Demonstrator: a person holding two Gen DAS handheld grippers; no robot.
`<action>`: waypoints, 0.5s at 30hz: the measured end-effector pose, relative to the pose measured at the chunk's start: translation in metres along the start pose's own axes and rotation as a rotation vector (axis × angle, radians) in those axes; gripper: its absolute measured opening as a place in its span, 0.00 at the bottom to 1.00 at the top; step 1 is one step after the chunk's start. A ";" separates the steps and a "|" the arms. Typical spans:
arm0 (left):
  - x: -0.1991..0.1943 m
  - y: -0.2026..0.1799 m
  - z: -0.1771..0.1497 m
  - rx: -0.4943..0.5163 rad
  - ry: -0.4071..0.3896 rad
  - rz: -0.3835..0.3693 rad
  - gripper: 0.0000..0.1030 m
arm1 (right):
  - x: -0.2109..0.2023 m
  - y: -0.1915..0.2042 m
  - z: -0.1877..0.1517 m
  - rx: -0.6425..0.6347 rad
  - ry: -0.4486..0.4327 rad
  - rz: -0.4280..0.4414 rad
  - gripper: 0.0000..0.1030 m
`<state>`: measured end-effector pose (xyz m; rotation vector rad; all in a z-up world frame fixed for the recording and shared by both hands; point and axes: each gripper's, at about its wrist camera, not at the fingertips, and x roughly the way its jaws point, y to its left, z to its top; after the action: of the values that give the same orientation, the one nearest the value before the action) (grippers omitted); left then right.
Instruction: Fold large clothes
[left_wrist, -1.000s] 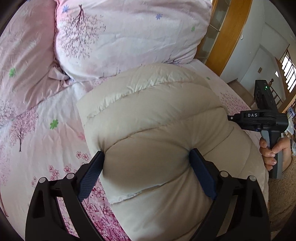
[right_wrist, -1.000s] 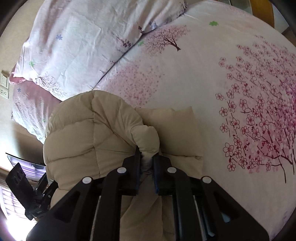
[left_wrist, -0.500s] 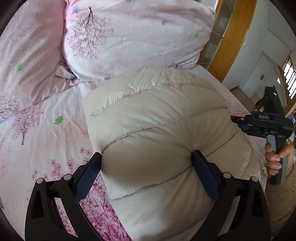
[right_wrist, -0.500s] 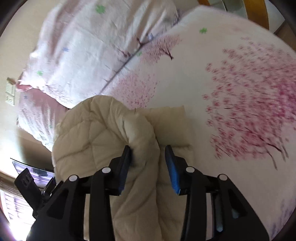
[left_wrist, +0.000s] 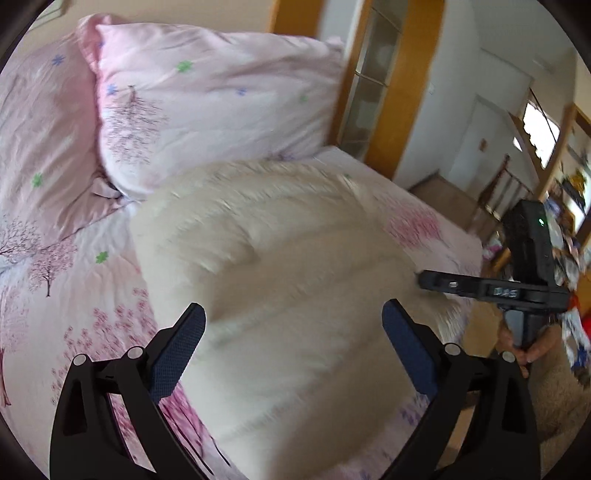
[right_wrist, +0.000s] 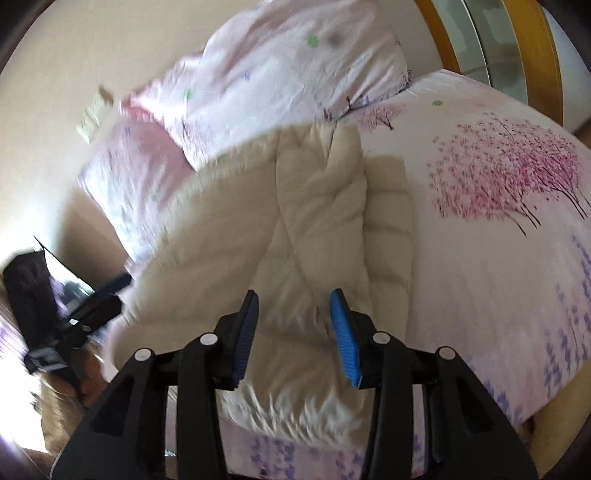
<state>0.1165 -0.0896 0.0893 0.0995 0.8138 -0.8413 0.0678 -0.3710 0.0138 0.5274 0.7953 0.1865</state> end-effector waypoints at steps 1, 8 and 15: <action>0.005 -0.003 -0.005 0.013 0.024 0.000 0.95 | 0.007 0.005 -0.001 -0.014 0.010 -0.023 0.41; 0.036 0.002 -0.028 0.028 0.125 0.071 0.95 | 0.035 0.003 -0.025 0.001 0.047 -0.077 0.42; 0.044 0.009 -0.038 0.025 0.096 0.094 0.98 | 0.040 0.007 -0.023 -0.020 0.044 -0.109 0.42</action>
<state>0.1167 -0.0960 0.0309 0.2004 0.8822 -0.7624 0.0792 -0.3424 -0.0212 0.4611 0.8624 0.1058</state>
